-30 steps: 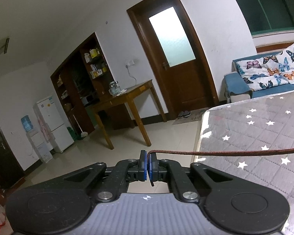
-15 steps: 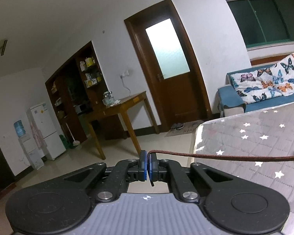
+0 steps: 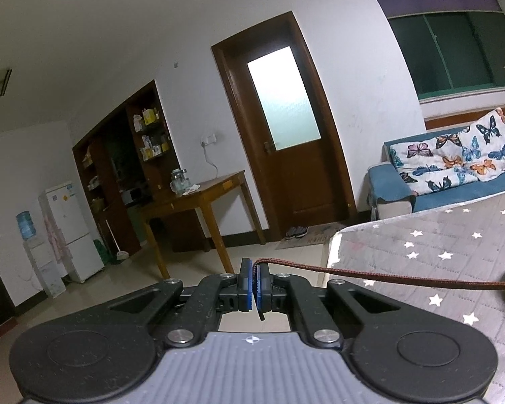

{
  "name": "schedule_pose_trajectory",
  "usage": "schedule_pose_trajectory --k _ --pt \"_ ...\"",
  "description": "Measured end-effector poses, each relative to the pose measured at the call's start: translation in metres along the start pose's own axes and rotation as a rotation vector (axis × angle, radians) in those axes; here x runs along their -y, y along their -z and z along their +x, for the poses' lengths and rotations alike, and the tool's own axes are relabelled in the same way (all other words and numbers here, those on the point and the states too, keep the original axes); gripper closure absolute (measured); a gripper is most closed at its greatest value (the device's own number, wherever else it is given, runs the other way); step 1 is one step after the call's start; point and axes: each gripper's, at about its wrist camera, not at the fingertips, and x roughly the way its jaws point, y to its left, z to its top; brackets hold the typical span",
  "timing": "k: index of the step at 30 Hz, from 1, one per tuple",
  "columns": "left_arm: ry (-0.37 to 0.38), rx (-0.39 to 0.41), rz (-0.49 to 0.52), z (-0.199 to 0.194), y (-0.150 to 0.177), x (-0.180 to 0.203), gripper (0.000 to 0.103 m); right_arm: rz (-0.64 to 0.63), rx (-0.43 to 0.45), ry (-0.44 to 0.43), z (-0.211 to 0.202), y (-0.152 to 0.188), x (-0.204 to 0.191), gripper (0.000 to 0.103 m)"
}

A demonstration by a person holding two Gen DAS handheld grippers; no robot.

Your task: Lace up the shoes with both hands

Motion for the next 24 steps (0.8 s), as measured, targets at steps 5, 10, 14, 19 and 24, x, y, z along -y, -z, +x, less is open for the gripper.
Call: schedule_pose_trajectory --k 5,10,14,19,24 --pt "0.004 0.038 -0.005 -0.006 -0.010 0.002 0.100 0.021 -0.006 0.016 0.000 -0.001 -0.001 0.014" --pt "0.013 0.068 -0.008 -0.010 -0.018 0.003 0.100 0.032 -0.006 0.037 0.001 0.000 -0.003 0.013" --pt "0.025 0.095 -0.015 -0.015 -0.026 0.004 0.100 0.032 -0.005 0.042 0.000 0.000 -0.004 0.013" --pt "0.039 0.130 -0.023 -0.020 -0.036 0.005 0.100 0.033 -0.003 0.040 -0.001 -0.001 -0.004 0.013" --pt "0.059 0.162 -0.034 -0.024 -0.047 0.005 0.100 0.034 0.029 0.014 -0.009 -0.003 -0.001 0.015"
